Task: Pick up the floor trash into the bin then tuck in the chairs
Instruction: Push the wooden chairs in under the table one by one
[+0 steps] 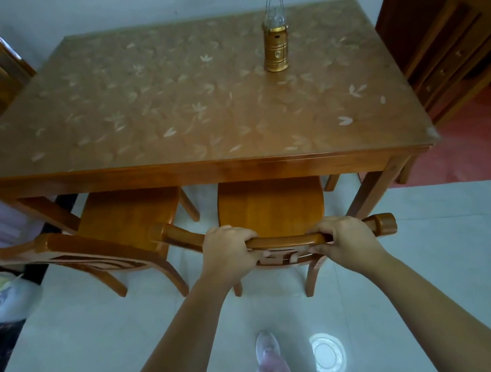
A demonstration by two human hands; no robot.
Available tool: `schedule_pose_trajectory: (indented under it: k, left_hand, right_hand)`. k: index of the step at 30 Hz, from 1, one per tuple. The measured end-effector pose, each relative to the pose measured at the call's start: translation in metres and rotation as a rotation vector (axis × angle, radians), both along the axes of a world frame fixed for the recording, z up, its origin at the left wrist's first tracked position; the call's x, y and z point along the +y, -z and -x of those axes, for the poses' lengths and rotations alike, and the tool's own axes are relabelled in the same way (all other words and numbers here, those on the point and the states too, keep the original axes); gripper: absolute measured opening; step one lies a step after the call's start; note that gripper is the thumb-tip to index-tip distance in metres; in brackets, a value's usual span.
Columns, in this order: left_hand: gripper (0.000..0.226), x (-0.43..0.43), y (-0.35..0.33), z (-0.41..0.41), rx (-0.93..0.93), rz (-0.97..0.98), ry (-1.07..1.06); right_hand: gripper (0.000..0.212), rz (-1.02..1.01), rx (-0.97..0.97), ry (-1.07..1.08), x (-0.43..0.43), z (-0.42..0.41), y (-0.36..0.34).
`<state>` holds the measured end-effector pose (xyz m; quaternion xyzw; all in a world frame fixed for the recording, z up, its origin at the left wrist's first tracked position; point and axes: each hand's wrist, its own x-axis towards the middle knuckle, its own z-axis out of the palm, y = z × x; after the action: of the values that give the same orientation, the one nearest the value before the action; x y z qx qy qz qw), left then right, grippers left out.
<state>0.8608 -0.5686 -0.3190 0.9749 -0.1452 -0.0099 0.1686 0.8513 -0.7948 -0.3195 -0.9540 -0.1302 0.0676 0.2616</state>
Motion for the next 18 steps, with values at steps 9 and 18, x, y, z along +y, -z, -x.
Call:
schedule_pose_trajectory:
  k: [9, 18]
  left_hand:
    - [0.028, 0.001, 0.009, 0.011, -0.007, 0.033, -0.012]
    - [0.031, 0.007, 0.011, 0.018, -0.093, 0.140, 0.004]
  right_hand:
    - [0.020, -0.004, 0.014, 0.008, 0.001, 0.008, 0.008]
    - [0.019, -0.052, -0.053, 0.105, 0.008, 0.016, 0.017]
